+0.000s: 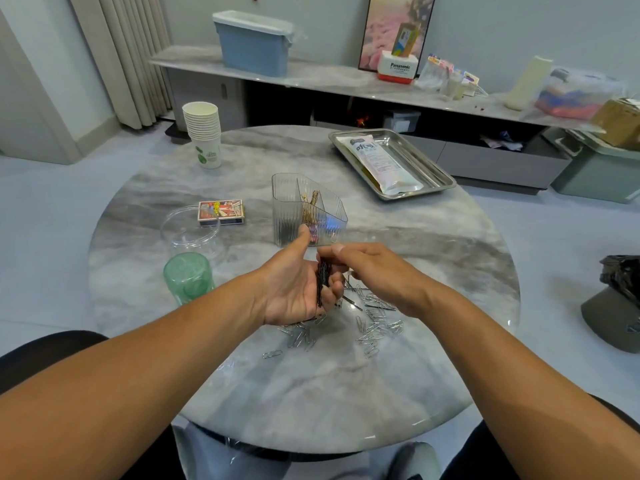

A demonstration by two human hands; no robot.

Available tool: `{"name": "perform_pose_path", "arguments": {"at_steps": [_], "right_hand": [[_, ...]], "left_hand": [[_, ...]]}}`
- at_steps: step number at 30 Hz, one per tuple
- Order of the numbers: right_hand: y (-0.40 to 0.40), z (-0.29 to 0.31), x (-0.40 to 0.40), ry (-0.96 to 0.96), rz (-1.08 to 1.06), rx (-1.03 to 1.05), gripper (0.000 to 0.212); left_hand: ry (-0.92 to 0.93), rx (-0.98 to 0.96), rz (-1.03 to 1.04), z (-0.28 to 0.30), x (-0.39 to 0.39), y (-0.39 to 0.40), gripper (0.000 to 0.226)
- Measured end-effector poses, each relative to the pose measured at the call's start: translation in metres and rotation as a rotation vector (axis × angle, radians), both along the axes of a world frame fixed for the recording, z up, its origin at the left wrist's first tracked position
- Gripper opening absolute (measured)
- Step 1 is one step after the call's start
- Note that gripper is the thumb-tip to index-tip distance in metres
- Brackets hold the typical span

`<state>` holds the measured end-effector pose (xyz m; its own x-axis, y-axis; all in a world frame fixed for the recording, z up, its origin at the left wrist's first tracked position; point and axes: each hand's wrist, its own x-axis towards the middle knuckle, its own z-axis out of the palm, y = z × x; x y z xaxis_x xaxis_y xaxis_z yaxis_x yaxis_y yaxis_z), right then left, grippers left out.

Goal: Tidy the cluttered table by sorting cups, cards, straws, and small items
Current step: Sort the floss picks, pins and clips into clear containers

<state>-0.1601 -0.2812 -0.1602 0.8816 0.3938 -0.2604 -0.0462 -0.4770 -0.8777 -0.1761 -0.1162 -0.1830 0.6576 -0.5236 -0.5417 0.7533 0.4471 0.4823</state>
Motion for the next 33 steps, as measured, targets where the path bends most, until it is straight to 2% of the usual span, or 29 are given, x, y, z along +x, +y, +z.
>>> {"name": "perform_pose_path", "arguments": {"at_steps": [4, 8, 10, 12, 14, 19, 22, 26, 30, 33], "right_hand": [[-0.005, -0.002, 0.001, -0.009, -0.037, 0.034, 0.045], [-0.008, 0.003, 0.007, -0.067, -0.147, 0.084, 0.023], [-0.010, 0.005, 0.008, -0.055, -0.193, 0.102, 0.025], [-0.010, 0.007, 0.008, -0.041, -0.209, 0.121, 0.036], [-0.009, 0.007, 0.008, -0.038, -0.195, 0.118, 0.040], [-0.006, 0.010, 0.006, -0.059, -0.149, 0.074, 0.034], [-0.006, 0.011, 0.005, -0.093, -0.131, 0.044, 0.031], [-0.010, 0.012, 0.004, -0.119, -0.114, 0.046, 0.018], [-0.012, 0.014, 0.007, -0.146, -0.127, 0.017, 0.018], [-0.013, 0.014, 0.008, -0.150, -0.117, -0.026, 0.020]], "left_hand": [[0.008, -0.014, 0.026, 0.005, 0.001, 0.000, 0.080], [-0.032, -0.064, 0.143, 0.026, 0.018, 0.025, 0.074], [-0.040, -0.058, 0.235, 0.042, 0.032, 0.039, 0.061], [-0.086, 0.028, 0.318, 0.057, 0.048, 0.047, 0.037], [-0.140, 0.195, 0.346, 0.072, 0.064, 0.050, 0.017], [-0.211, 0.629, 0.300, 0.088, 0.110, 0.049, 0.022], [-0.220, 0.910, 0.165, 0.092, 0.129, 0.043, 0.028], [-0.239, 1.317, -0.071, 0.086, 0.145, 0.034, 0.037], [-0.350, 1.568, -0.280, 0.092, 0.153, 0.027, 0.016], [-0.426, 1.870, -0.519, 0.097, 0.151, 0.010, 0.029]]}}
